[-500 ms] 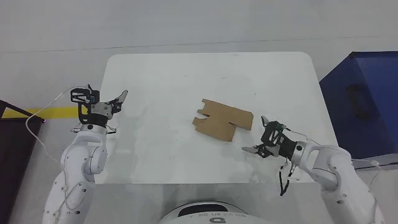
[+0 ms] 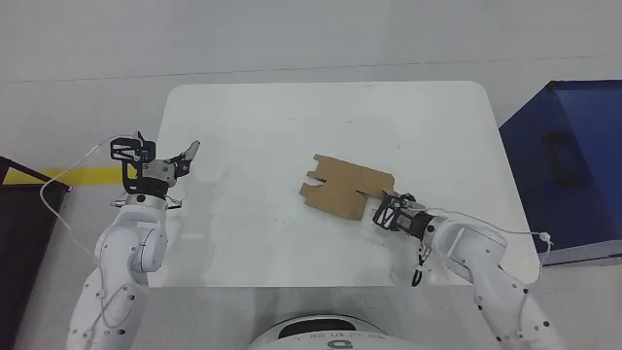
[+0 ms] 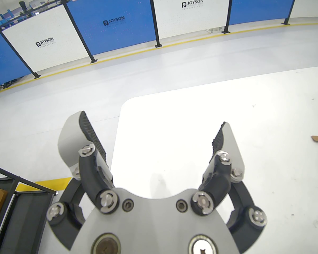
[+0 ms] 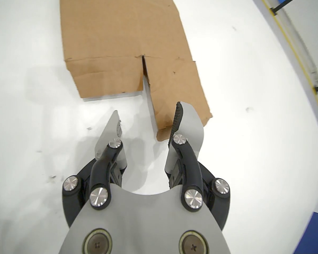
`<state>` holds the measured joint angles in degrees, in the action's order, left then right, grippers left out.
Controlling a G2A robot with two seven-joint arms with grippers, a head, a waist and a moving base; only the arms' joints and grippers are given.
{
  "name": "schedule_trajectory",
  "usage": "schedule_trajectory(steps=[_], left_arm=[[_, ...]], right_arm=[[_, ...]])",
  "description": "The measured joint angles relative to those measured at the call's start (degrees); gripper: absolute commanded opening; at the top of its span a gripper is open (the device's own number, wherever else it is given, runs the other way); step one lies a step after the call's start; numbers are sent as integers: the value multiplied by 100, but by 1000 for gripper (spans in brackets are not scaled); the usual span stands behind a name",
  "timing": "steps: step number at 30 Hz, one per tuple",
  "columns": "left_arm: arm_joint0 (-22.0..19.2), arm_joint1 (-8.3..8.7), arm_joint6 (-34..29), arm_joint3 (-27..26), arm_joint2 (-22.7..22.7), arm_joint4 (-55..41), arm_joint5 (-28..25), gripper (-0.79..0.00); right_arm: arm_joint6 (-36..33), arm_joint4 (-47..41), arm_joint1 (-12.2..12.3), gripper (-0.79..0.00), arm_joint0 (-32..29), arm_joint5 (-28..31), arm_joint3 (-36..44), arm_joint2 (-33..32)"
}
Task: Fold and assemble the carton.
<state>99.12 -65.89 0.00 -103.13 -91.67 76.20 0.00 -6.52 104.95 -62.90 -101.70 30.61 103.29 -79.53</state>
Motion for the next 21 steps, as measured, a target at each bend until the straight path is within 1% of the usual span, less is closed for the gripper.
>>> schedule_trajectory(steps=[1, 5, 8, 11, 13, 16, 18, 19, 21], left_arm=[[0, 0, 0, 0, 0, 0, 0, 0], [0, 0, 0, 0, 0, 0, 0, 0], [0, 0, 0, 0, 0, 0, 0, 0], [0, 0, 0, 0, 0, 0, 0, 0], [0, 0, 0, 0, 0, 0, 0, 0], [0, 0, 0, 0, 0, 0, 0, 0], [0, 0, 0, 0, 0, 0, 0, 0], [0, 0, 0, 0, 0, 0, 0, 0], [0, 0, 0, 0, 0, 0, 0, 0]], right_arm=[[186, 268, 1, -326, 1, -217, -45, 74], [590, 888, 3, -394, 47, -761, -144, 241], [679, 1278, -3, -409, 136, -1119, -233, 356], [610, 1669, -17, -416, 265, -1396, -361, 498], [567, 1808, -28, -419, 343, -1414, -457, 612], [442, 1615, -43, -419, 475, -1025, -533, 706], [347, 1663, -49, -428, 536, -1020, -515, 746], [321, 1770, -54, -437, 566, -1111, -511, 782], [323, 1915, -62, -496, 604, -1256, -518, 844]])
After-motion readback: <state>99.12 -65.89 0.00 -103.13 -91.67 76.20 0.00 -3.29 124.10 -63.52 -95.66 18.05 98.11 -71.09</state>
